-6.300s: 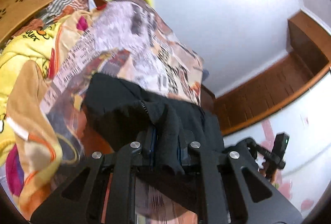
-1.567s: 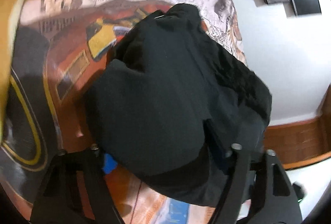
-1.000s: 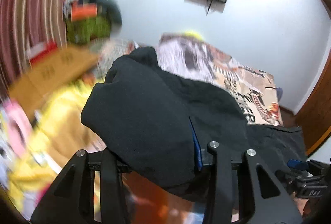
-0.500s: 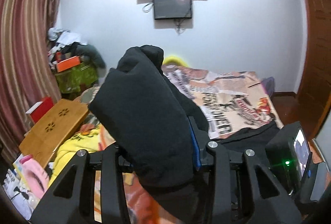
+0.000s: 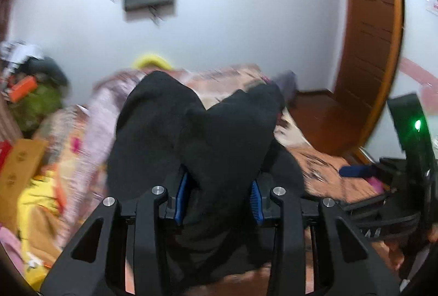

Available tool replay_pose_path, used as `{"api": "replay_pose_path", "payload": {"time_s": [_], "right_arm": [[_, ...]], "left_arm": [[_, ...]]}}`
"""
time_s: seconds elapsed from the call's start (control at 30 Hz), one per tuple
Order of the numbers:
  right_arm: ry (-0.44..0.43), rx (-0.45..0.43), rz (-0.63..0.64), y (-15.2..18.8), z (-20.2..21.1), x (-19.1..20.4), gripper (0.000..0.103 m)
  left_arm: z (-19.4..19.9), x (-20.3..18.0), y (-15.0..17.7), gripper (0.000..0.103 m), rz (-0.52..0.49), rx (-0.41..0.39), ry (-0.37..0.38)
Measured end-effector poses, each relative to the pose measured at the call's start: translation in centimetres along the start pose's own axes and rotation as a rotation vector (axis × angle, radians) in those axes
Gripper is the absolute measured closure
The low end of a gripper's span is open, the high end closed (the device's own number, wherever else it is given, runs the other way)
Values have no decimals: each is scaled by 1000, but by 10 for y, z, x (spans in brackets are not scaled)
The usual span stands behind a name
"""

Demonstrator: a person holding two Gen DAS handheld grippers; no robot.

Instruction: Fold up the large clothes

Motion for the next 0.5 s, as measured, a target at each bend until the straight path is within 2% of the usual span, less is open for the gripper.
{"api": "replay_pose_path", "payload": {"time_s": [0.13,0.2,0.3,0.37,0.47,0.5], "right_arm": [[12,-6,-76,10,9,-25,16],[14,-4,-99,15,13,-30,16],[10,0,-126,19,16,-38,17],[7,-4,-131,21,21,-40,17],[3,-19,-125,25,36,-34,17],[-2,-25,-121,23,40,-32,17]], "left_arm": [[-23,-22,11,60,-21,105,78],[-36,-27,18,45,-9,158,133],[-54,-27,31,38,16,253,214],[-53,-31,36,36,-12,260,210],[-43,-41,40,24,-84,263,203],[-39,-44,41,24,-104,261,197]]}}
Point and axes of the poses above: each gripper's, at about its wrist camera, not at the fingertips, and z roughly against the way its jaws point, x to its left, y to its underside, the point moved 2 cm from there along -z, roughly the way its jaws point, and after that the axes turned 6 degrees about -y, right-handed, at the moved point
